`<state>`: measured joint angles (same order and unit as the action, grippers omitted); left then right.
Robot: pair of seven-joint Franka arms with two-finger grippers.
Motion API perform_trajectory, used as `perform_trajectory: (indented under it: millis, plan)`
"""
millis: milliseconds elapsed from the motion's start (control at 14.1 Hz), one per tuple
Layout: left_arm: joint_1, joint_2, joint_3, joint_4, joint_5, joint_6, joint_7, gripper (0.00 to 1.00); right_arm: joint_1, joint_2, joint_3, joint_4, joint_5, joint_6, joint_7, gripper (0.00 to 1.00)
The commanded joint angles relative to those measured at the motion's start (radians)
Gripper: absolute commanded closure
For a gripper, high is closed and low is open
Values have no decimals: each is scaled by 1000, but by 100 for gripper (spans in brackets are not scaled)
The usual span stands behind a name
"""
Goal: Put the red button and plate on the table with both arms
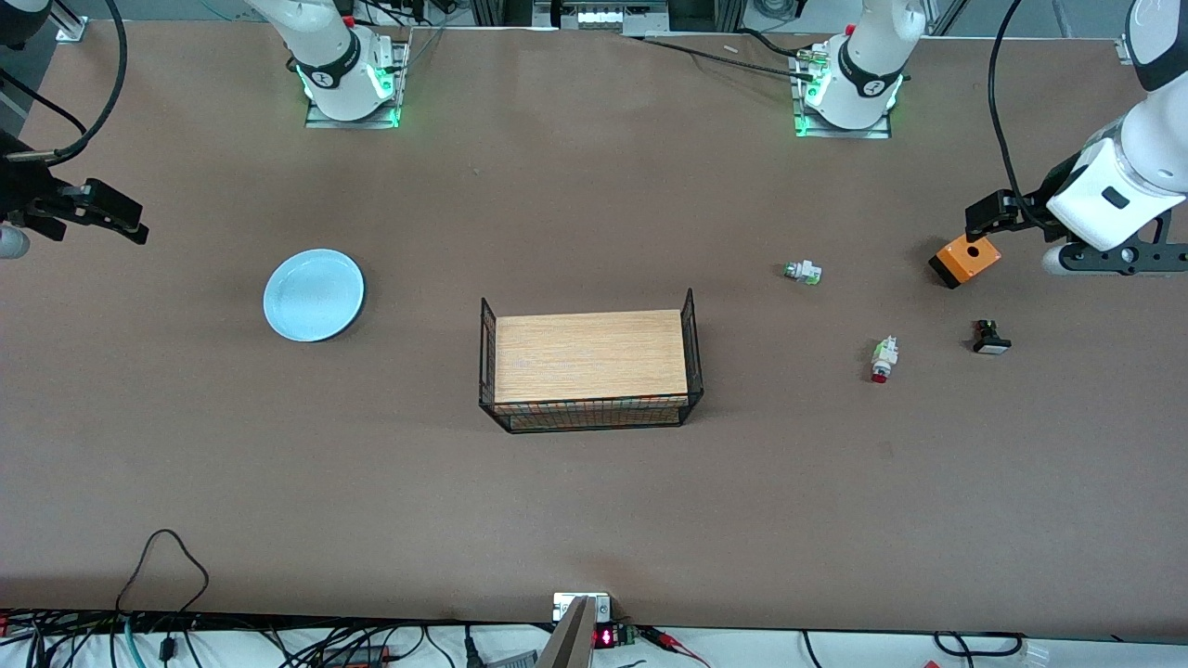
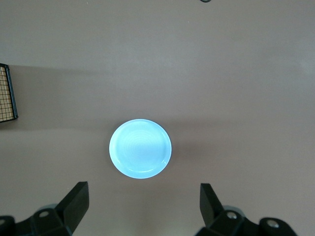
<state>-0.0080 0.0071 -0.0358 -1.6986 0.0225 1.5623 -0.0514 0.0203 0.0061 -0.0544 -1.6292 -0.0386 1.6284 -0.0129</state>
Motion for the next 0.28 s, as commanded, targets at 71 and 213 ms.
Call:
perform_trajectory:
  millis: [71,213]
  plan:
    - [8,-1,-6,14,-7,-19,25,0,-7,5,2,22,11,-22,5,0]
    - [8,-1,-6,14,-7,-19,25,0,-5,5,4,22,9,-22,4,0]
